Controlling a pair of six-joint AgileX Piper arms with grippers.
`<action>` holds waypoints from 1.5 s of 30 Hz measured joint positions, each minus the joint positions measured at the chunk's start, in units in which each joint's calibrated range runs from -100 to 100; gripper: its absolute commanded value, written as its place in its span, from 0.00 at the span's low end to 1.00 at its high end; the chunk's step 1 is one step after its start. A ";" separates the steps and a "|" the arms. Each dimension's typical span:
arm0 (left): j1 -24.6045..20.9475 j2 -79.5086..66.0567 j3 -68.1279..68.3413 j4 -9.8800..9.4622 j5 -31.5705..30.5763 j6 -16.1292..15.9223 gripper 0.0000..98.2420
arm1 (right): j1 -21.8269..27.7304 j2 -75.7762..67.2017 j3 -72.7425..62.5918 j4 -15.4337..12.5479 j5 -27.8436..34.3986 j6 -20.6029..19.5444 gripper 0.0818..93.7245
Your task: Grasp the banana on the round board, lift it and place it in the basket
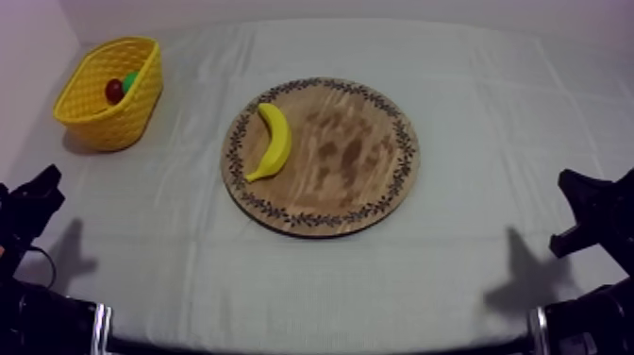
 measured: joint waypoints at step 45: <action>6.81 47.33 -54.49 2.05 25.53 -10.07 0.00 | -0.04 0.00 0.00 0.00 0.06 0.03 0.00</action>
